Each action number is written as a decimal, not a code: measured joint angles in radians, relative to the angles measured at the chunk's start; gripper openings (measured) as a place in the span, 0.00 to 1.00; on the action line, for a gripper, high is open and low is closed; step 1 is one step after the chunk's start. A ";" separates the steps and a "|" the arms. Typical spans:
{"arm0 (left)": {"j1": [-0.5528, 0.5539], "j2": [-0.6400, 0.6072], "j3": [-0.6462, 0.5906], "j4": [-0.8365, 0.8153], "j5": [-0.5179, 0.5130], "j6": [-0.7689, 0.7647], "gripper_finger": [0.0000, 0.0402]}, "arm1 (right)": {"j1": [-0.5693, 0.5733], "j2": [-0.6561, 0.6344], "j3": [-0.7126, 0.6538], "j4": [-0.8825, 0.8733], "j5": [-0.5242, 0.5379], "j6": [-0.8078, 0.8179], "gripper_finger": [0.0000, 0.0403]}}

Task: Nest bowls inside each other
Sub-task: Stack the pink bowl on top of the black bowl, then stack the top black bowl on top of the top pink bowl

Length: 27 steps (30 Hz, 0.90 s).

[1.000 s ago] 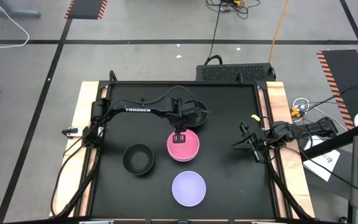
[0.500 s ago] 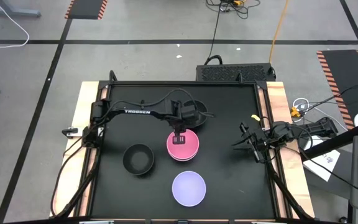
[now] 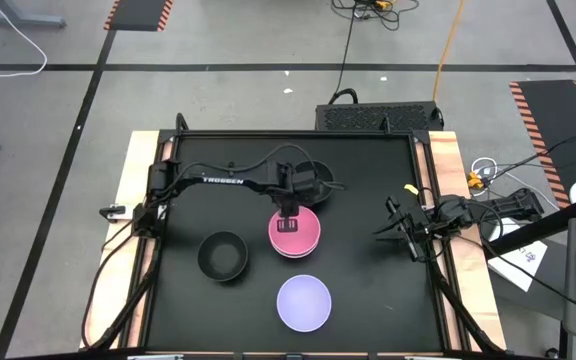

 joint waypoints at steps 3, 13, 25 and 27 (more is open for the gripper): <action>-0.001 -0.001 0.000 0.004 0.004 0.000 0.28 | 0.000 0.000 0.000 0.000 0.000 0.000 0.17; -0.001 -0.001 0.021 0.004 0.010 0.006 0.42 | 0.000 0.000 0.000 0.000 0.000 -0.001 0.17; -0.014 -0.034 0.235 -0.180 0.054 0.049 0.51 | 0.000 0.000 0.000 0.000 0.000 0.000 0.17; -0.020 -0.083 0.230 -0.136 0.103 0.071 0.51 | 0.000 0.000 0.000 0.000 -0.002 0.000 0.17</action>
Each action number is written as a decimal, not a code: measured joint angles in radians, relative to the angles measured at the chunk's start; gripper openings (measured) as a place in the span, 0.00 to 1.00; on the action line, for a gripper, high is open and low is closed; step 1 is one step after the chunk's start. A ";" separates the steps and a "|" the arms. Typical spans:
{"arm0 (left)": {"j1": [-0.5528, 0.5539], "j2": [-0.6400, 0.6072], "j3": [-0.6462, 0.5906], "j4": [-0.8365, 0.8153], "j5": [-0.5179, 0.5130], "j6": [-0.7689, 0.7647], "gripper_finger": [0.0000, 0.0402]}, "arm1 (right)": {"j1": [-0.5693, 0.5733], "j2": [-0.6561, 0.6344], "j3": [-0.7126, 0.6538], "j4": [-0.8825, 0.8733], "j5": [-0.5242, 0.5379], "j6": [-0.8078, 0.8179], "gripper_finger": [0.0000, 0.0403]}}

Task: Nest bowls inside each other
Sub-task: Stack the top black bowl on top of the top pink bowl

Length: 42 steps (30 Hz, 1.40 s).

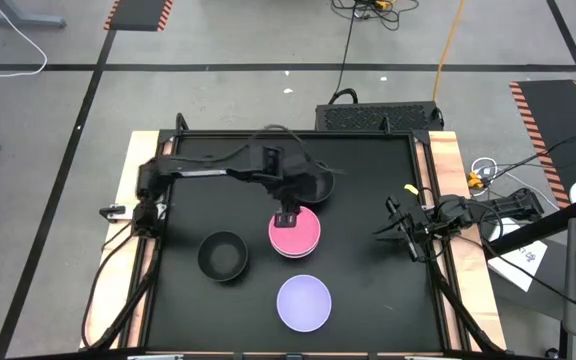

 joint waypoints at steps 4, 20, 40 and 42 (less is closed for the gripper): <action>-0.004 -0.156 -0.106 0.179 0.129 0.007 0.51 | 0.000 0.009 0.000 0.000 -0.004 0.009 0.17; 0.022 -0.645 -0.922 1.041 0.219 -0.082 0.50 | 0.000 0.033 0.000 0.002 -0.004 0.024 0.17; 0.185 -1.136 -1.453 1.171 0.138 -0.215 0.50 | 0.000 0.032 0.000 0.013 -0.003 0.016 0.17; 0.168 -1.179 -1.496 1.212 0.150 -0.234 0.50 | 0.000 0.032 0.000 0.016 -0.003 0.016 0.17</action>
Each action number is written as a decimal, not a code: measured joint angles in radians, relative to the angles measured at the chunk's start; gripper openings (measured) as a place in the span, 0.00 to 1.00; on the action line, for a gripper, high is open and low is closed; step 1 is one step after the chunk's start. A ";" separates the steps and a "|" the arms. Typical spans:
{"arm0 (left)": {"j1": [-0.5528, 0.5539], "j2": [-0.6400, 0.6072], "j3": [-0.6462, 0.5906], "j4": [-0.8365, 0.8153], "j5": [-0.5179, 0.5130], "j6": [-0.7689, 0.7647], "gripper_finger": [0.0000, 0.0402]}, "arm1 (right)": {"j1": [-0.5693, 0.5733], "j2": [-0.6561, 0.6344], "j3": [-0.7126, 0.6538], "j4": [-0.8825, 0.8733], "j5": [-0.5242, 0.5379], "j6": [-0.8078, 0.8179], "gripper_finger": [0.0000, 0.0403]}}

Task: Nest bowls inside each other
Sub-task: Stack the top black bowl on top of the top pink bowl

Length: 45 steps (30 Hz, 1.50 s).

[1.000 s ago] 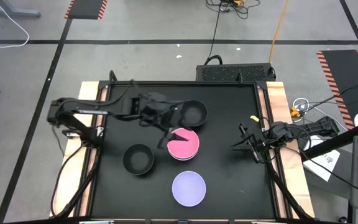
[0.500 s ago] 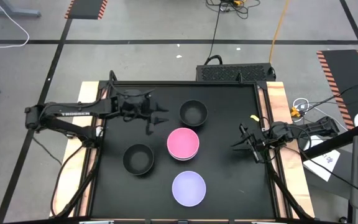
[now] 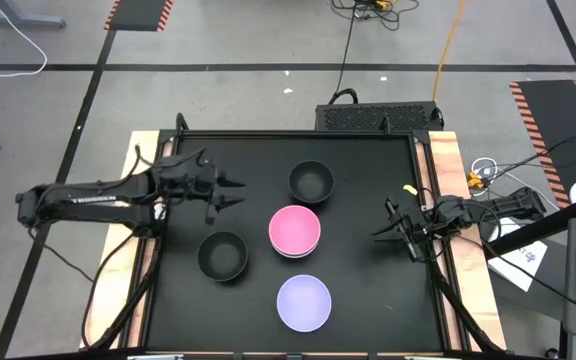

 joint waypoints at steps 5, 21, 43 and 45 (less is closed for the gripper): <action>-0.032 -0.076 -0.107 0.119 -0.003 -0.016 0.50 | 0.000 0.000 0.000 0.008 -0.001 0.003 0.17; -0.127 -0.144 -0.189 0.108 -0.108 0.034 0.50 | 0.000 0.000 0.000 0.027 0.003 0.021 0.17; -0.241 -0.472 -0.235 -0.164 -0.335 0.069 0.50 | 0.000 0.000 0.000 0.027 0.005 0.017 0.17; -0.241 -0.523 -0.273 -0.150 -0.337 0.064 0.50 | 0.000 0.000 0.000 0.027 0.006 0.016 0.17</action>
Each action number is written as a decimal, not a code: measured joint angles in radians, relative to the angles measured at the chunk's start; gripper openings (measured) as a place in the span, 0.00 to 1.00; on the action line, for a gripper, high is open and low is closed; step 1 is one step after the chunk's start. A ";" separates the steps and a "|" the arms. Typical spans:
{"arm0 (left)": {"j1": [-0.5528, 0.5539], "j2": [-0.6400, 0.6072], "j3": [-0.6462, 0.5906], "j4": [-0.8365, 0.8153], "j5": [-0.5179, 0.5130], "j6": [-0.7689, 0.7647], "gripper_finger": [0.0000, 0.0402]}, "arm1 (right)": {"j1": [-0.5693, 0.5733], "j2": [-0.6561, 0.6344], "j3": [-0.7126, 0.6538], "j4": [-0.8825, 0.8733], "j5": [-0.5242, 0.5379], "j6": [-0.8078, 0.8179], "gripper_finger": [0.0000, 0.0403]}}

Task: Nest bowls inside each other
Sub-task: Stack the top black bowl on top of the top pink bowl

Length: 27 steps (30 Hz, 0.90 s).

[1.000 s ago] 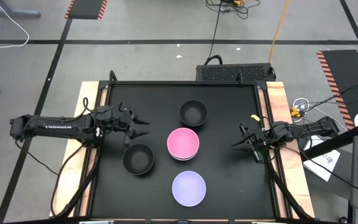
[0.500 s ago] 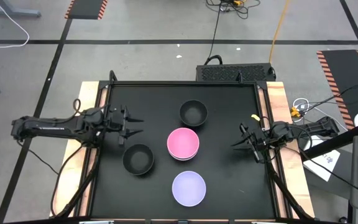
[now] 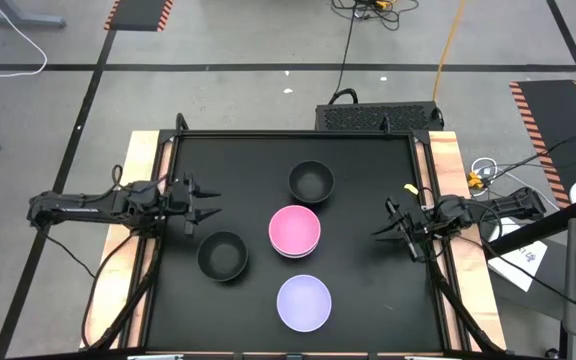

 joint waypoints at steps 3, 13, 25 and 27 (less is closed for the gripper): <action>0.000 -0.081 -0.065 0.053 0.013 -0.007 0.50 | 0.000 0.000 0.000 0.000 0.000 0.000 0.17; 0.000 -0.256 -0.209 0.075 0.095 -0.025 0.50 | 0.000 0.000 0.000 0.016 0.000 -0.023 0.17; 0.000 -0.218 -0.221 0.079 0.102 -0.033 0.50 | 0.000 0.000 0.000 0.015 0.000 -0.033 0.17; 0.000 -0.193 -0.221 0.078 0.102 -0.037 0.50 | 0.000 0.000 0.000 0.015 0.000 -0.035 0.17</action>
